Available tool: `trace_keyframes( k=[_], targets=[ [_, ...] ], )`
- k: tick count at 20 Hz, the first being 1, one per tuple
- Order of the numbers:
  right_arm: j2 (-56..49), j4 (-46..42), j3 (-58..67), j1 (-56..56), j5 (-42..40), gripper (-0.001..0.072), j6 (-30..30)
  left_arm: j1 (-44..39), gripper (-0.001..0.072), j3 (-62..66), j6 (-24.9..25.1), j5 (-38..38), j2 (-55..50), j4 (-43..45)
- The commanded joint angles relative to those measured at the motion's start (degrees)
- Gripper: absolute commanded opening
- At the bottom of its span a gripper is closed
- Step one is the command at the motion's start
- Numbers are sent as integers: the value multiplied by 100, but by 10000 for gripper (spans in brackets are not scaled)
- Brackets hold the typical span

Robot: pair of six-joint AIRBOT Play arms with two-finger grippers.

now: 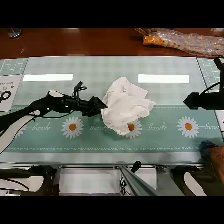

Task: Fold the shirts.

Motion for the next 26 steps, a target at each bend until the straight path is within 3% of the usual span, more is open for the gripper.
trace_keyframes(
  k=[1, 3, 4, 8, 9, 13, 17, 23, 26],
  targets=[
    [2, 87, -2, -2, 2, 424, 79, -205, 350, 201, -247, 149, -192, -79],
    [2, 87, -2, -2, 7, 424, 96, -238, 93, 258, -254, 264, -210, -164],
    [2, 85, -2, -2, 7, 424, 98, -229, 28, 282, -234, 273, -210, -164],
    [-79, 280, -216, -4, 46, 407, 87, -166, 28, 282, -205, 15, -208, -142],
    [-173, 662, -385, -37, 44, 412, 4, -166, 28, 282, -144, -63, -205, -142],
    [-883, 3189, -1237, -98, -483, 546, -782, -166, 28, 282, -61, -323, -184, -144],
    [-1504, 4621, -1412, -98, -1226, 549, -1545, -166, 28, 282, -63, -675, -166, -144],
    [-2256, 4977, -1412, -98, -1453, 549, -2138, 46, 28, 284, -85, -833, -52, -149],
    [-2564, 5121, -1412, -98, -1939, 547, -2251, 234, 28, 284, -85, -920, 31, -149]
  ],
)
